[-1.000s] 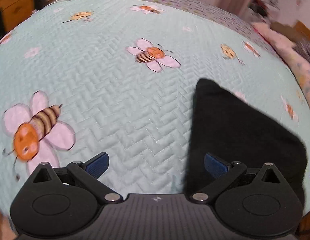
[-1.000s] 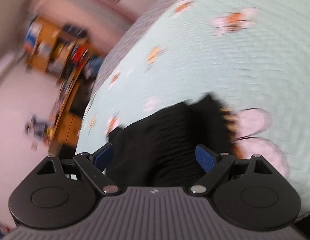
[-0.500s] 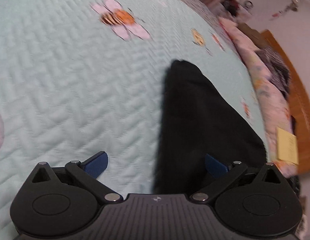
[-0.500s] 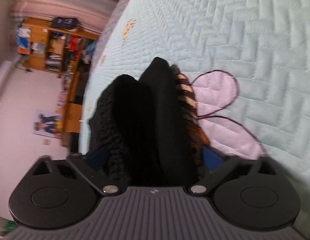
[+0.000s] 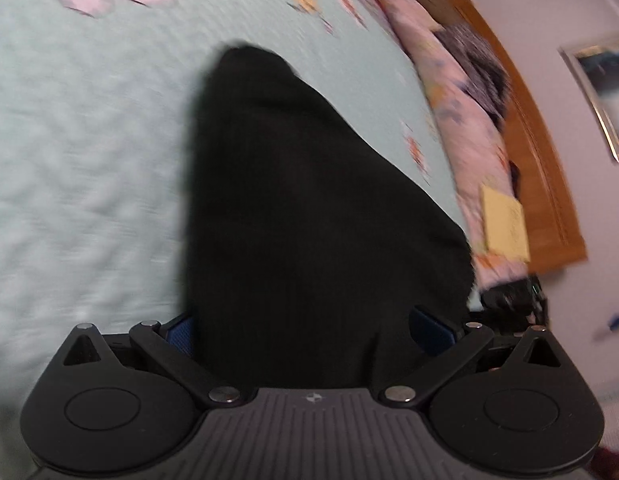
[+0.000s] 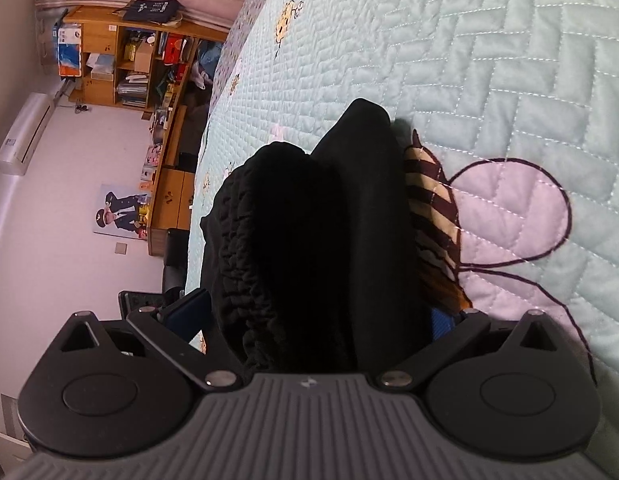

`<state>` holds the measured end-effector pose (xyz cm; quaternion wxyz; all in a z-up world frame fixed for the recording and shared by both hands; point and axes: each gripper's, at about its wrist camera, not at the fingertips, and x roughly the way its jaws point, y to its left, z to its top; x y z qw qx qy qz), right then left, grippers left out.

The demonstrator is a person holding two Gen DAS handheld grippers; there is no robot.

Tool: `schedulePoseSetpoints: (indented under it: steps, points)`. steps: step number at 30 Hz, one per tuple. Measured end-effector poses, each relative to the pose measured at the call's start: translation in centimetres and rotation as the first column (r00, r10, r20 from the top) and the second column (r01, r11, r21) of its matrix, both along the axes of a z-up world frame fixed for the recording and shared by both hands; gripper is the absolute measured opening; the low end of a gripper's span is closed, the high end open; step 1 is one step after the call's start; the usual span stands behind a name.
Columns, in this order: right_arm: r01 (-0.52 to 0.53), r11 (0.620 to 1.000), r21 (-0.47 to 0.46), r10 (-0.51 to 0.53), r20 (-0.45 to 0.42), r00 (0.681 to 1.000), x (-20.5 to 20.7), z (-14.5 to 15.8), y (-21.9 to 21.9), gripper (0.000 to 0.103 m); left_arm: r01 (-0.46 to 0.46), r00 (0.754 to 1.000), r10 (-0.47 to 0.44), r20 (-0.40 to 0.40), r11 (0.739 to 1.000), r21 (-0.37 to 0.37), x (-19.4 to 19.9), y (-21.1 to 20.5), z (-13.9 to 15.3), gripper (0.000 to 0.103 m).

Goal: Fold clothes
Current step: 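Grasp the folded black pants with both grippers at opposite edges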

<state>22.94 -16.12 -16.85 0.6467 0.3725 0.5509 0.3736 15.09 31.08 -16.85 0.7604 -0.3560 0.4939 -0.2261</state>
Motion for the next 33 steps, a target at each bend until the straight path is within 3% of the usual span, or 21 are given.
schedulePoseSetpoints:
  steps: [2, 7, 9, 11, 13, 14, 21, 22, 23, 24, 25, 27, 30, 33]
  points:
    - [-0.017, 1.000, 0.008, 0.017, 0.000, 1.000, 0.2, 0.1, 0.0, 0.103, 0.040, 0.999, -0.040, 0.005, 0.999, 0.015, 0.8, -0.9, -0.1, 0.102]
    - [-0.035, 0.991, 0.127, 0.036, -0.004, 0.999, 0.4, -0.6, -1.4, 0.103, 0.064, 0.998, -0.064, 0.009, 0.996, -0.065, 1.5, -0.8, -0.8, 0.102]
    - [-0.018, 0.986, 0.168, 0.021, -0.017, 1.000, 0.5, -1.1, -1.9, 0.101, 0.066, 0.998, -0.065, 0.020, 0.997, -0.047, 1.3, -1.3, -0.9, 0.102]
    - [-0.028, 0.989, 0.146, 0.030, -0.008, 1.000, 0.6, -0.9, -1.8, 0.094, 0.068, 0.997, -0.067, 0.024, 0.997, -0.028, 1.3, -1.7, -0.7, 0.102]
    - [-0.042, 0.992, 0.121, 0.042, 0.004, 0.999, 0.6, -0.7, -1.6, 0.097, 0.073, 0.997, -0.073, 0.029, 0.997, -0.013, 1.5, -2.1, -0.5, 0.102]
    - [-0.048, 0.993, 0.108, 0.048, 0.009, 0.999, 0.6, -0.6, -1.5, 0.103, 0.076, 0.997, -0.076, 0.031, 0.997, -0.007, 1.6, -2.3, -0.4, 0.102]
    - [-0.093, 0.995, 0.019, 0.093, 0.046, 0.995, 0.7, 0.1, -0.8, 0.102, 0.078, 0.997, -0.078, 0.014, 0.997, -0.008, 2.5, -2.4, -0.4, 0.102]
    - [-0.100, 0.995, 0.006, 0.099, 0.051, 0.994, 0.7, 0.2, -0.7, 0.099, 0.067, 0.998, -0.067, 0.000, 0.998, -0.019, 2.6, -2.2, -0.4, 0.102]
    - [-0.106, 0.994, -0.007, 0.106, 0.055, 0.993, 0.7, 0.3, -0.6, 0.086, 0.061, 0.998, -0.061, -0.009, 0.998, -0.021, 2.5, -2.1, -0.4, 0.102]
    - [-0.112, 0.994, -0.020, 0.113, 0.060, 0.992, 0.7, 0.4, -0.5, 0.085, 0.057, 0.998, -0.057, -0.015, 0.998, -0.021, 2.5, -2.1, -0.3, 0.102]
    - [-0.106, 0.994, -0.015, 0.106, 0.050, 0.993, 0.8, 0.4, -0.5, 0.086, 0.065, 0.998, -0.065, -0.008, 0.998, -0.003, 2.6, -2.6, -0.1, 0.102]
    - [-0.115, 0.993, 0.000, 0.115, 0.055, 0.992, 0.8, 0.5, -0.1, 0.102, 0.093, 0.995, -0.094, 0.013, 0.993, 0.070, 2.6, -3.7, 0.5, 0.102]
    - [-0.128, 0.991, -0.036, 0.132, 0.116, 0.984, 0.0, 1.2, 0.6, 0.103, 0.112, 0.992, -0.120, 0.034, 0.979, 0.168, 2.7, -5.3, 1.3, 0.102]
    - [-0.081, 0.996, -0.029, 0.084, 0.161, 0.983, -0.6, 1.1, 0.5, 0.103, 0.091, 0.994, -0.103, 0.043, 0.970, 0.226, 2.6, -6.0, 1.8, 0.098]
